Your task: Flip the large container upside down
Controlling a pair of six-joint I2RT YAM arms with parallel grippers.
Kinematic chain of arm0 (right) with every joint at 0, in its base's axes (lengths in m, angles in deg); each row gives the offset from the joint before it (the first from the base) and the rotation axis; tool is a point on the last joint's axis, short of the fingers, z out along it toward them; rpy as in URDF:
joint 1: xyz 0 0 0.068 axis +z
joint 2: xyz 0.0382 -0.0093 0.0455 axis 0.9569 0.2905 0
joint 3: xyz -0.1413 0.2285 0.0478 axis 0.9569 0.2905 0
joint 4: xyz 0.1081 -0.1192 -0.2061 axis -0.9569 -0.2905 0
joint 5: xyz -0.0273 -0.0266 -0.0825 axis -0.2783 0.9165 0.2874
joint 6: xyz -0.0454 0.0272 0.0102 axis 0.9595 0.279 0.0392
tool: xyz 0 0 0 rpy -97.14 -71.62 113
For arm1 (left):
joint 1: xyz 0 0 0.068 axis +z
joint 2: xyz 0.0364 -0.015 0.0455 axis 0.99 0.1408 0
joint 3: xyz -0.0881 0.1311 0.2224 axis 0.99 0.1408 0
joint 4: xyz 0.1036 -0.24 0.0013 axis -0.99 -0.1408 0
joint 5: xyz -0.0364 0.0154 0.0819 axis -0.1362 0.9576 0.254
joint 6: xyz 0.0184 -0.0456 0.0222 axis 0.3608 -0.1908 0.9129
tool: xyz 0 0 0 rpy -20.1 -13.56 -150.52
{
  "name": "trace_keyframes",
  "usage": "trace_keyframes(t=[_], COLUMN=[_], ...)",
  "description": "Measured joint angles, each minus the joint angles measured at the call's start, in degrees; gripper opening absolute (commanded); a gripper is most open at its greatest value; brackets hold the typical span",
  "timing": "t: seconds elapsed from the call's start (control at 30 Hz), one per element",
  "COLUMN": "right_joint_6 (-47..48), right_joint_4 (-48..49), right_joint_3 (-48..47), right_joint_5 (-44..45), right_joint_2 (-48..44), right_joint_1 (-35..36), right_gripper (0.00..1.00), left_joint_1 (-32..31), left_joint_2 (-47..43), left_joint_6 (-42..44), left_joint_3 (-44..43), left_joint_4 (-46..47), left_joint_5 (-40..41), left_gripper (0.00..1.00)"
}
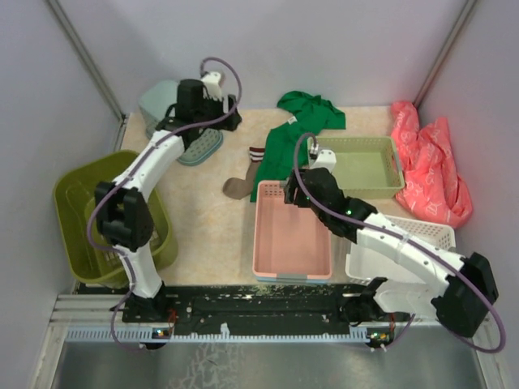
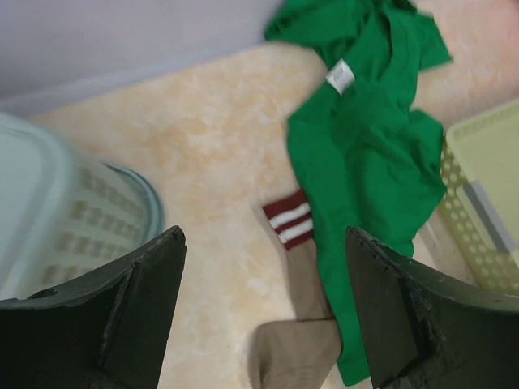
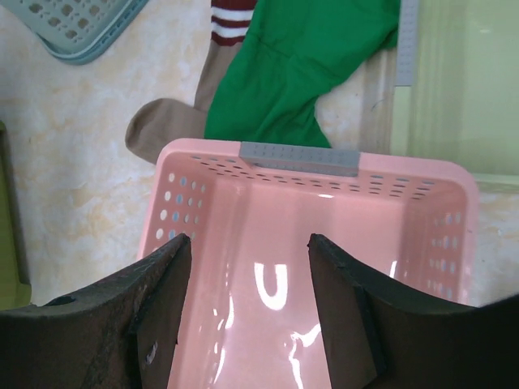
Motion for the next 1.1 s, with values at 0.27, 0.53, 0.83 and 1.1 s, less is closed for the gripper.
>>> trace_keyframes(t=[0.27, 0.53, 0.83, 1.1], right_joint_6=[-0.87, -1.01, -1.01, -2.73], right_joint_4=[-5.16, -11.98, -15.04, -16.87], right_joint_3=[4.31, 4.57, 4.52, 4.52], right_joint_5=[7.87, 15.47, 17.53, 18.14], right_joint_2=[-13.4, -19.17, -20.24, -20.65], right_joint_1=[0.0, 0.0, 0.0, 0.0], right_gripper=[0.61, 0.61, 0.61, 0.61], left_joint_1=[-1.6, 2.58, 4.66, 4.31], left_joint_2=[12.83, 16.15, 30.47, 29.62], left_joint_6=[0.37, -3.26, -5.01, -7.06], left_joint_3=[1.92, -0.46, -20.72, -19.63], left_joint_4=[2.21, 5.57, 10.56, 10.54], left_joint_5=[-0.57, 4.59, 6.03, 0.5], left_gripper=[0.87, 0.88, 0.92, 0.95])
